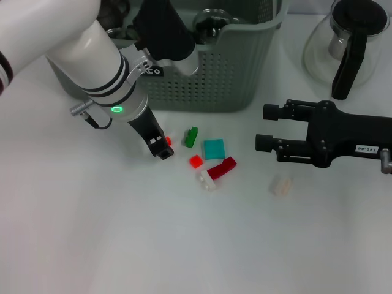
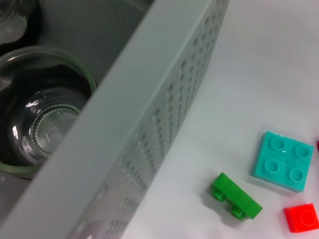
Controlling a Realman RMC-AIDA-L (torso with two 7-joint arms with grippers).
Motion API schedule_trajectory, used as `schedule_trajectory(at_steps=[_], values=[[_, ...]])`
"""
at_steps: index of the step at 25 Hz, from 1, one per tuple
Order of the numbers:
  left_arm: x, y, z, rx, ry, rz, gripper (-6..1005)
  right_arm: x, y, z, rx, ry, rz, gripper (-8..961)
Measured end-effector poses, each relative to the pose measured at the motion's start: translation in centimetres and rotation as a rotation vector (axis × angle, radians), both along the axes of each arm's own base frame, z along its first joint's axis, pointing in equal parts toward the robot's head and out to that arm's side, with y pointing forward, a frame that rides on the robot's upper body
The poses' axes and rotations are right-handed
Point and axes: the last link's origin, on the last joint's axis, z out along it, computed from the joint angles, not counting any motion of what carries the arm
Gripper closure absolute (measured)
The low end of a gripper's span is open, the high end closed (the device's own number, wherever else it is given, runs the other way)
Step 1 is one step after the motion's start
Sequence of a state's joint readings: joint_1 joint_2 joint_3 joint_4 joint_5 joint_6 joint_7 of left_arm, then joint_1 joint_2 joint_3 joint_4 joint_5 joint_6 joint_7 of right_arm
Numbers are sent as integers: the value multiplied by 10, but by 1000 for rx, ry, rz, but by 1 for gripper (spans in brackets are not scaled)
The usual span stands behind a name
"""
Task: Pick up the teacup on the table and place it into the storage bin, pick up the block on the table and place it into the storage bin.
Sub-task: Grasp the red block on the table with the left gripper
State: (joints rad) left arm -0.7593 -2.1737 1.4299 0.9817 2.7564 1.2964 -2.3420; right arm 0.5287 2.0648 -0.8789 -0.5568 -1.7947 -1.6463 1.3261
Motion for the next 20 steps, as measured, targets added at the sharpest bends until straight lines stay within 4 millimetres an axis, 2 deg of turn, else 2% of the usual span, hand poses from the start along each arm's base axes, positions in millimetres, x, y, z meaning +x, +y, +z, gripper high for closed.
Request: schedule_trajectory(at_steps=[20], values=[[-2, 1, -4, 8, 26, 2, 561, 1, -1, 1, 1, -1, -1, 212]])
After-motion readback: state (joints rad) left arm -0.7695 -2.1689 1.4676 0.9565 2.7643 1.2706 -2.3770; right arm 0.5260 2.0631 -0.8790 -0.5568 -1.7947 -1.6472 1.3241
